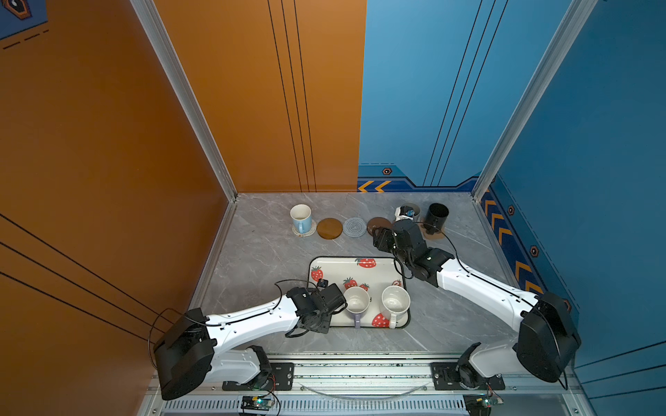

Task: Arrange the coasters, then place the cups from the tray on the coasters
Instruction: 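Lower the left gripper into the red-lined mug's opening and grip it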

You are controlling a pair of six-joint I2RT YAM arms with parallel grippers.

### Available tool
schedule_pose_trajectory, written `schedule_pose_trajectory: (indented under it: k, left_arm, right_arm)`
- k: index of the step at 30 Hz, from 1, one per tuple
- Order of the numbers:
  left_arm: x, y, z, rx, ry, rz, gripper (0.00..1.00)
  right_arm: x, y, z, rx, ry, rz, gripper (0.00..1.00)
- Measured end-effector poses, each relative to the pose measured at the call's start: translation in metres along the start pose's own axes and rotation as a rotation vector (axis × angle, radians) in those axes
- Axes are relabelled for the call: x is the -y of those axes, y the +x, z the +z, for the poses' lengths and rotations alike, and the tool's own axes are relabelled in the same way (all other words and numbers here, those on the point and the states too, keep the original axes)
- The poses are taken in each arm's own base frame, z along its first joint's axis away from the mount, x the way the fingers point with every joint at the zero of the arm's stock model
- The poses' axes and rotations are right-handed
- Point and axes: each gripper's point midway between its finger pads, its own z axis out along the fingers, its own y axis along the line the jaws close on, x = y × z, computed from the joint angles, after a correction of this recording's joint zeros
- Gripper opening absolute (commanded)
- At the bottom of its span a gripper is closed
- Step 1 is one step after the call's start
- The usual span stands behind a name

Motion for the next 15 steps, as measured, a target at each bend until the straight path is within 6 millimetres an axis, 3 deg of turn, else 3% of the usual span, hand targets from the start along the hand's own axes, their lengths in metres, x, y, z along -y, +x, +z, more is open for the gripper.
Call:
schedule_pose_trajectory:
  k: [15]
  left_arm:
    - [-0.006,-0.008,-0.02,0.08,0.025,-0.024,0.0]
  right_arm:
    - [0.0,0.0,0.0,0.0,0.0,0.0,0.64]
